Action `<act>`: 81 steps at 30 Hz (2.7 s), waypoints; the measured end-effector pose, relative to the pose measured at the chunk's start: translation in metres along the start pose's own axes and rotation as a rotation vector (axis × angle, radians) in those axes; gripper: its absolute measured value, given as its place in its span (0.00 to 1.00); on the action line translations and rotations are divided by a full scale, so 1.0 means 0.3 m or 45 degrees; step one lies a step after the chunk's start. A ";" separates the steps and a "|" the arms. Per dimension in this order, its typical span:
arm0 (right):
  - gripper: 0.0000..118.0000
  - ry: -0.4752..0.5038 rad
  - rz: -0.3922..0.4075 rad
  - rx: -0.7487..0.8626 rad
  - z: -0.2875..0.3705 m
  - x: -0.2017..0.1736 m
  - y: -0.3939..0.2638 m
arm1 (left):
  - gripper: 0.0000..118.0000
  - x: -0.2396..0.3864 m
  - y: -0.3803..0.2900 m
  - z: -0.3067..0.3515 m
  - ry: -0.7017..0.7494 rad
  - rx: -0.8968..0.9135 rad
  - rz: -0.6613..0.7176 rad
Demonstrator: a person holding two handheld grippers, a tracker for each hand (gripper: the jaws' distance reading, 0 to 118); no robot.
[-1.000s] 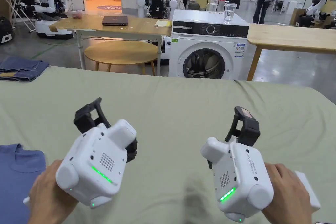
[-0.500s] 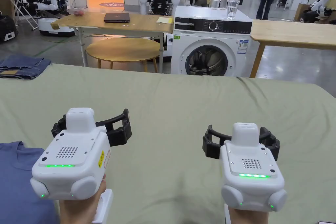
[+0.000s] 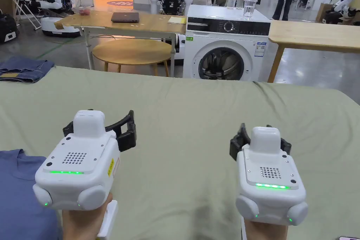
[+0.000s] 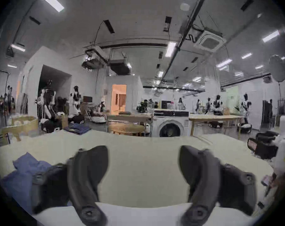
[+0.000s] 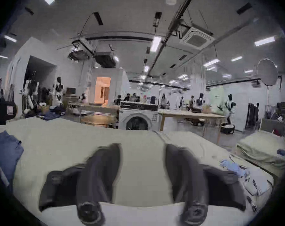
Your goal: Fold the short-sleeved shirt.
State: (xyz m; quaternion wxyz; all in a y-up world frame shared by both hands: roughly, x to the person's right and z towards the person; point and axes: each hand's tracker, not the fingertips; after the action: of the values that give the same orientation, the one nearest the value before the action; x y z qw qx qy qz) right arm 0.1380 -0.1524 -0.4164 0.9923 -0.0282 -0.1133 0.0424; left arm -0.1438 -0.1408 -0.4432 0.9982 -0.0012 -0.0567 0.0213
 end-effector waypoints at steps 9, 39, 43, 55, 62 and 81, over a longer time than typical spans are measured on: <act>0.00 -0.036 -0.017 0.039 0.008 0.020 0.015 | 0.00 0.008 -0.016 0.010 0.049 0.006 -0.039; 0.00 0.270 0.013 -0.056 0.014 -0.248 0.030 | 0.00 -0.470 0.020 0.185 0.349 -0.472 -0.038; 0.00 0.334 0.024 -0.082 0.025 -0.315 0.021 | 0.00 -0.630 -0.012 0.207 0.413 -0.665 0.125; 0.00 0.398 0.075 -0.138 0.002 -0.368 -0.038 | 0.66 -0.746 -0.108 0.075 0.285 -1.023 0.301; 0.00 0.384 0.100 -0.162 -0.001 -0.340 -0.052 | 0.66 -0.713 -0.242 -0.069 0.251 -1.214 0.425; 0.00 0.331 0.098 -0.215 0.048 -0.255 -0.048 | 0.01 -0.720 -0.292 0.008 0.298 -1.091 0.409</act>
State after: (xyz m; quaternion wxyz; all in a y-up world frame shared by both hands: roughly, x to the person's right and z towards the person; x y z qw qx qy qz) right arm 0.0615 -0.1728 -0.4184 0.9903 -0.1212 0.0141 0.0668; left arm -0.3548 -0.2377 -0.4647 0.8914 -0.4243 0.0533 0.1499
